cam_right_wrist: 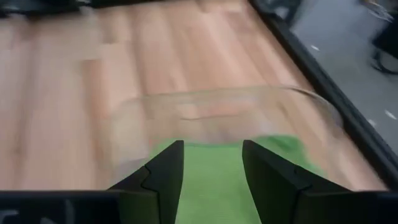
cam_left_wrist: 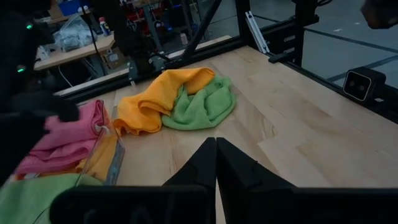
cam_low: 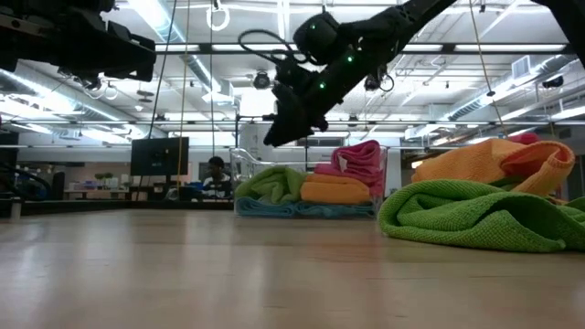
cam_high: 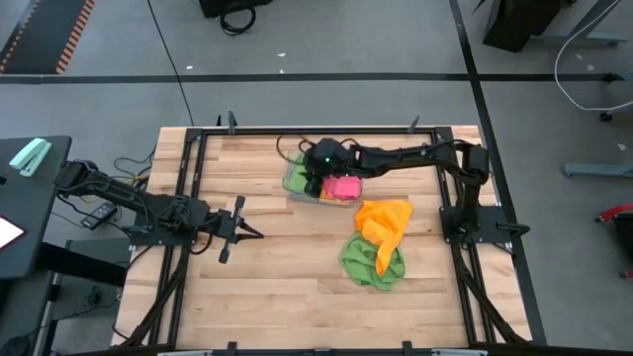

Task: Fold microfiber towels
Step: Put the folded green microfiber cloth into the transparent bin

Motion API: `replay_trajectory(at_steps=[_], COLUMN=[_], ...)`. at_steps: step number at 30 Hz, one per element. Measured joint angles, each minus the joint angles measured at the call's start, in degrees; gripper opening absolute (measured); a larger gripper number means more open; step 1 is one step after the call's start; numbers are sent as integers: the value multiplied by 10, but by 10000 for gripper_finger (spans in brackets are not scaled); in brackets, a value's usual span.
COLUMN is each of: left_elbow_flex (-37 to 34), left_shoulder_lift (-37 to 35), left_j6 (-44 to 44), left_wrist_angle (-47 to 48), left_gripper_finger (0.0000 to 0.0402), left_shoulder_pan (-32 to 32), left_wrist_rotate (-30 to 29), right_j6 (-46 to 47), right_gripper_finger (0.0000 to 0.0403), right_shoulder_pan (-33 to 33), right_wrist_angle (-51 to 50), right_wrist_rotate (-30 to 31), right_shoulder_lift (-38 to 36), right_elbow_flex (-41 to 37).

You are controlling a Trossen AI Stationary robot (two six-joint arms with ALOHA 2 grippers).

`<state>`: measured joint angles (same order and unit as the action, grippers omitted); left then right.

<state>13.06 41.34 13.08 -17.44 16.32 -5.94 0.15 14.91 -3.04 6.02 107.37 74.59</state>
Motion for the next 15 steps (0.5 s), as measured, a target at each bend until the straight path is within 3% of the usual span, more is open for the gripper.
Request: replay_trajectory(at_steps=[7, 15], left_elbow_flex=[0, 0], left_shoulder_lift=[0, 0], left_j6=[0, -4], left_wrist_angle=[-6, -6], left_gripper_finger=[26, 15], left_shoulder_pan=[0, 0], left_wrist_rotate=[0, 0], right_j6=[-15, 41], right_gripper_finger=[172, 172], right_shoulder_pan=[-31, -16], right_wrist_angle=[11, -58], right_wrist_rotate=[-10, -30], right_shoulder_lift=[36, 60], right_elbow_flex=[1, 1])
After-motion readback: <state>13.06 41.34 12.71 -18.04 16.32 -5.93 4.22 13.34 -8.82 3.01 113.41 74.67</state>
